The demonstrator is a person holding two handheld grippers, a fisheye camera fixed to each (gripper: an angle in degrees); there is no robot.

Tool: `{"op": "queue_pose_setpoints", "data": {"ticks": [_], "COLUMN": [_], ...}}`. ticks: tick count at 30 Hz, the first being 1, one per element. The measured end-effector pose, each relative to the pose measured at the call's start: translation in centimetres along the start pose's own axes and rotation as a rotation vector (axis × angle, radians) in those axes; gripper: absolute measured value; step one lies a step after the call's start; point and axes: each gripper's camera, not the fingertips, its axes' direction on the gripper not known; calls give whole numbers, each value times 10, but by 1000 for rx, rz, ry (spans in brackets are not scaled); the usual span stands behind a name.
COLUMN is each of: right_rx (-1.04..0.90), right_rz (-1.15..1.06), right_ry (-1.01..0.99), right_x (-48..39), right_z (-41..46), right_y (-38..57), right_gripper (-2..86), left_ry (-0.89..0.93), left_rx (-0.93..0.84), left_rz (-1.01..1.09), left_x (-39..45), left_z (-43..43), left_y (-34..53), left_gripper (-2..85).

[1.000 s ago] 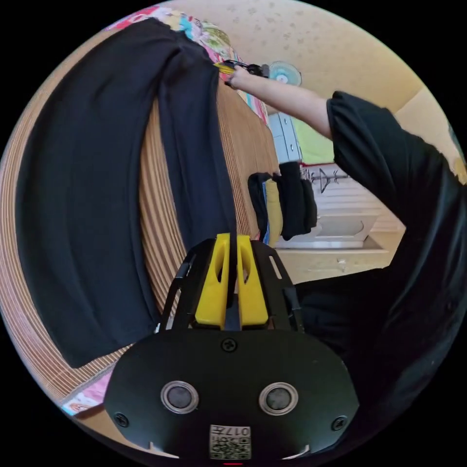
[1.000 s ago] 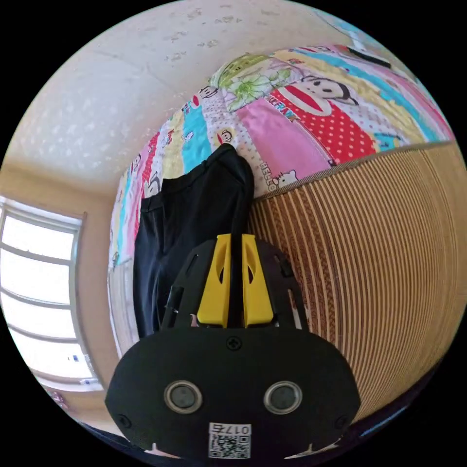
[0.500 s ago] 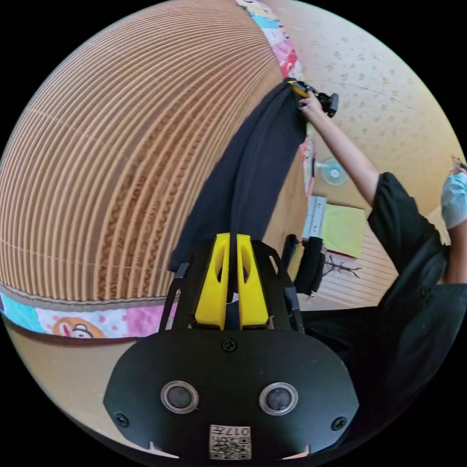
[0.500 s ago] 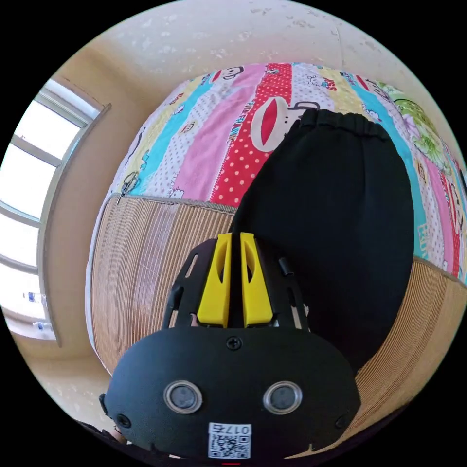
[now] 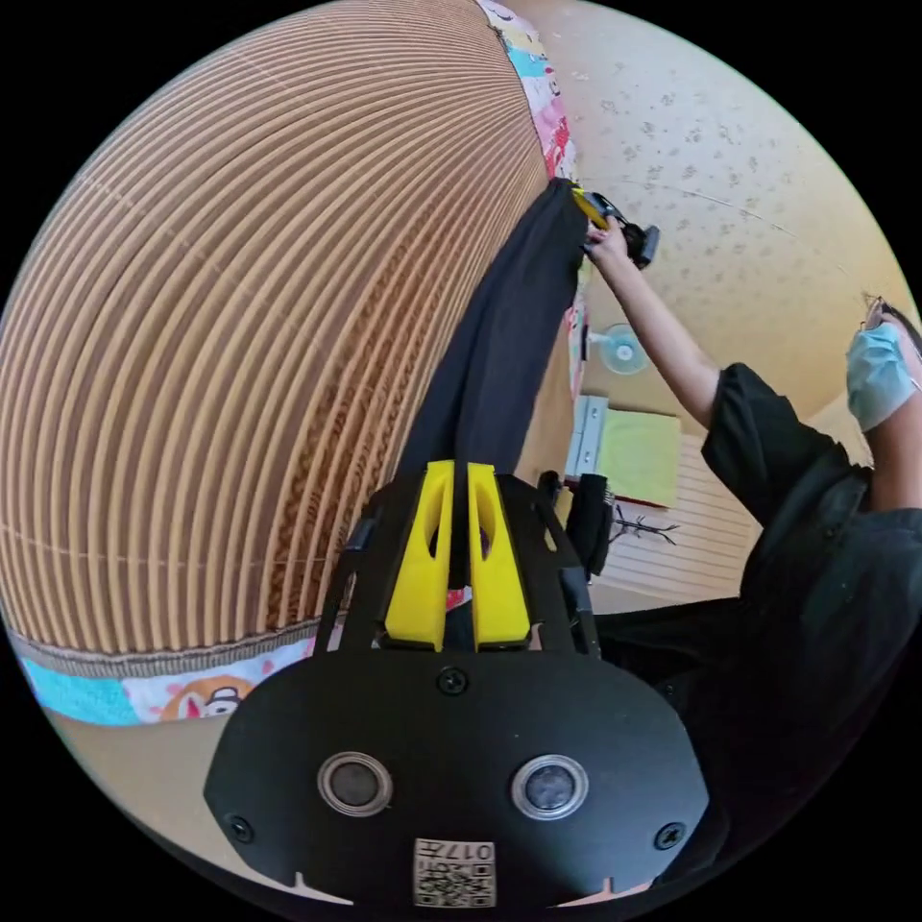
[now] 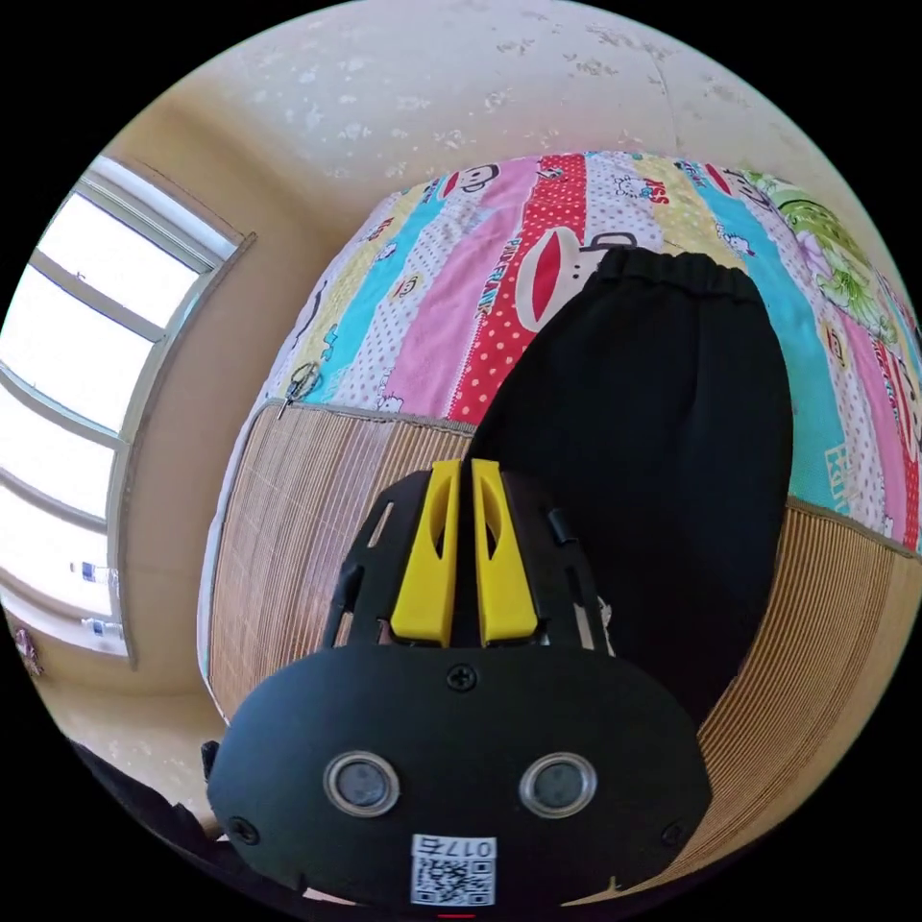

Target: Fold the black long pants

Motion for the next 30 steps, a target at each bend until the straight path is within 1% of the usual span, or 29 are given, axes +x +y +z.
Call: {"op": "queue_pose_setpoints", "data": {"ticks": [2, 3, 5, 7, 9, 12, 13, 15, 16, 17, 18, 19, 21, 23, 25, 27, 28, 30], "right_rx": [9, 1, -42, -75, -111, -178, -180, -194, -208, -217, -218, -213, -221, -271, -370, -478, -513, -563], "right_rz": [-35, -59, -46, 28, 153, 323, 344, 388, 407, 413, 402, 394, 420, 412, 333, 217, 187, 195], "right_ry": [-61, -77, -63, -25, -36, -149, -181, -340, -429, -467, -510, -511, -482, -495, -449, -336, -297, -286], "right_x": [7, 12, 25, 43, 66, 86, 87, 86, 87, 87, 89, 90, 100, 106, 102, 90, 88, 94], "right_z": [-25, -41, -60, -75, -86, -77, -74, -56, -43, -36, -28, -25, -21, -18, -16, -21, -27, -36], "right_y": [30, 55, 101, 152, 221, 303, 318, 362, 374, 378, 382, 384, 385, 384, 386, 403, 416, 441], "right_gripper": [51, 61, 74, 86, 102, 116, 117, 105, 97, 94, 89, 83, 61, 45, 34, 27, 26, 24], "left_ry": [-139, -157, -250, -285, -303, -306, -281, -225, -206, -196, -184, -172, -209, -308, -355, -388, -397, -387], "left_rx": [-45, -46, 29, 76, 61, -8, -34, -117, -189, -266, -304, -348, -353, -351, -321, -298, -320, -381], "left_rz": [-54, -43, 27, 118, 185, 238, 276, 320, 313, 291, 287, 281, 265, 267, 282, 288, 283, 255], "left_x": [4, 9, 37, 59, 72, 78, 81, 86, 86, 86, 86, 87, 92, 102, 110, 117, 119, 120], "left_z": [3, 2, -9, -17, -16, 2, 10, 27, 41, 58, 67, 82, 95, 110, 120, 129, 139, 157], "left_y": [-6, -8, -17, -27, -43, -77, -93, -116, -128, -135, -136, -133, -120, -93, -66, -34, -13, 18], "left_gripper": [39, 42, 53, 58, 67, 84, 87, 91, 95, 101, 104, 100, 85, 56, 51, 49, 49, 48]}}
